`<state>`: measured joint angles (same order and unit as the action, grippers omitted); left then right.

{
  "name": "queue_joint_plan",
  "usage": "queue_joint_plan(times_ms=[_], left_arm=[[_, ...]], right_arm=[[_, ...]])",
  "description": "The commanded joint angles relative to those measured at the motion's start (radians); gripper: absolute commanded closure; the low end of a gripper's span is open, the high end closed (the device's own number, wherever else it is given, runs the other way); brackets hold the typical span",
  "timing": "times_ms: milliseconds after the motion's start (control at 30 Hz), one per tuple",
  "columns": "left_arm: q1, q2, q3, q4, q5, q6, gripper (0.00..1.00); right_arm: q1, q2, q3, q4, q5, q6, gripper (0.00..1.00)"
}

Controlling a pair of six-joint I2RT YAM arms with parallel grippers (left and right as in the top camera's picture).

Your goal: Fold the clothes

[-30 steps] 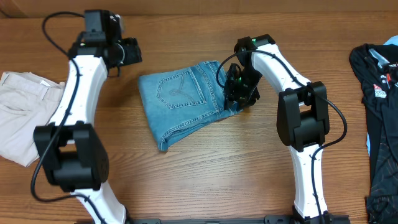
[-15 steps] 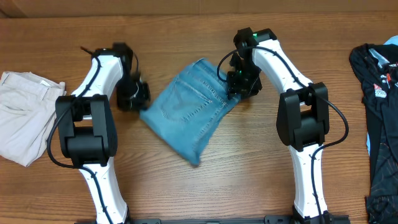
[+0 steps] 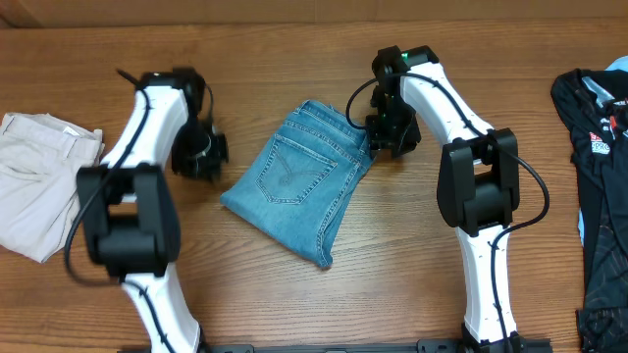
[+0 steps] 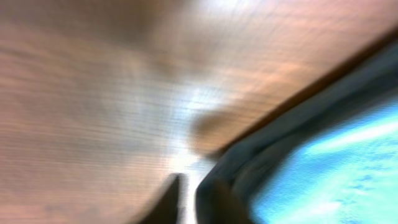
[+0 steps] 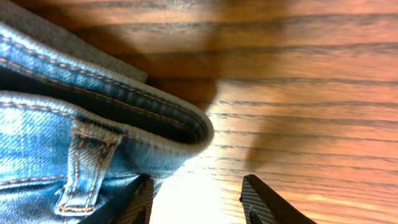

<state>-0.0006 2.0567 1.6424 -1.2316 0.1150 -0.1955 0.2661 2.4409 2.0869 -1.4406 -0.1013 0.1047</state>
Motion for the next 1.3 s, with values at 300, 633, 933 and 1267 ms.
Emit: queue_joint_plan(times_ms=[300,633,933,1267], left_arm=[[-0.015,-0.056,0.011,0.370,0.349,0.165,0.01],[-0.043,0.183,0.011,0.467,0.584,0.206,0.01],[-0.154,0.312,0.011,0.439,0.667,0.277,0.06],[-0.177,0.301,0.031,0.418,0.556,0.285,0.96]], right_arm=[[-0.026,-0.365,0.166,-0.012,0.060,0.026,0.37],[-0.026,-0.451,0.166,-0.068,0.059,0.027,0.35],[-0.026,-0.450,0.166,-0.072,0.059,0.027,0.35],[-0.026,-0.450,0.166,-0.076,0.060,0.027,0.35]])
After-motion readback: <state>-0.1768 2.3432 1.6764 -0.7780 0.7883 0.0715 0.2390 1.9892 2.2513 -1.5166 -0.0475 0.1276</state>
